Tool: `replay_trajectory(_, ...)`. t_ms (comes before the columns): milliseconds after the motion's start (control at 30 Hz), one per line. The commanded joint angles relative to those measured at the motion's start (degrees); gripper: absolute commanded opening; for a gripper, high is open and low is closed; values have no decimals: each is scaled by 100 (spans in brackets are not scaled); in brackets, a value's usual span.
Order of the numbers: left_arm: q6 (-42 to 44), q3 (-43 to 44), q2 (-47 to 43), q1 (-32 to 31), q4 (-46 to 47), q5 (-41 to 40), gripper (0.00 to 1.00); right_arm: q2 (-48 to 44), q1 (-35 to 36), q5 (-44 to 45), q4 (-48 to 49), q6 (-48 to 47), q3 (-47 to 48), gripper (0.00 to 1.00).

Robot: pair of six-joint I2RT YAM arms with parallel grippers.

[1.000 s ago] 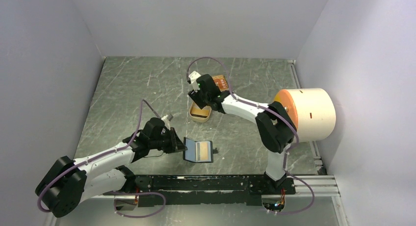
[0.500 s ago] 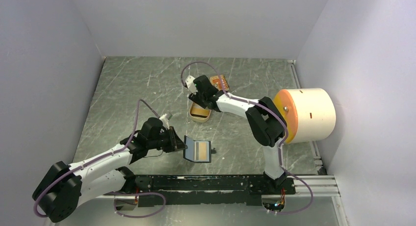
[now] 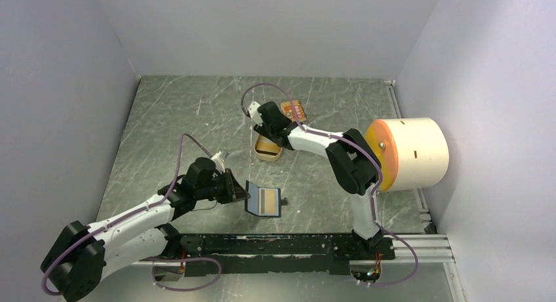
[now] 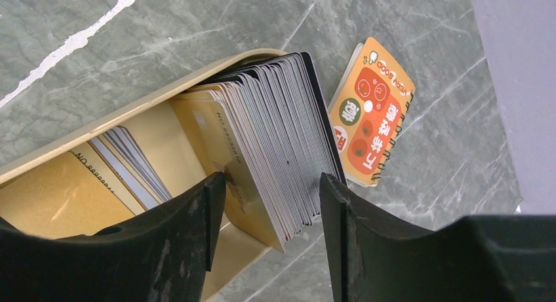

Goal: Put the credit cards into the card holder
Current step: Pick up the credit card from the storage box.

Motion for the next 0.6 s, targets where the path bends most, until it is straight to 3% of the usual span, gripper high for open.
replay_trajectory(0,-24,-34,-122,25,-20,43,16,54,-69,237,215,-106,64,55)
replay_trajectory(233,-59,-99,-19,25,157,93,16,-43,-111,91,65,-9,176,49)
replay_trajectory(567,-43,-75,61,25,153,75,16,-201,-123,54,-7,39,255,49)
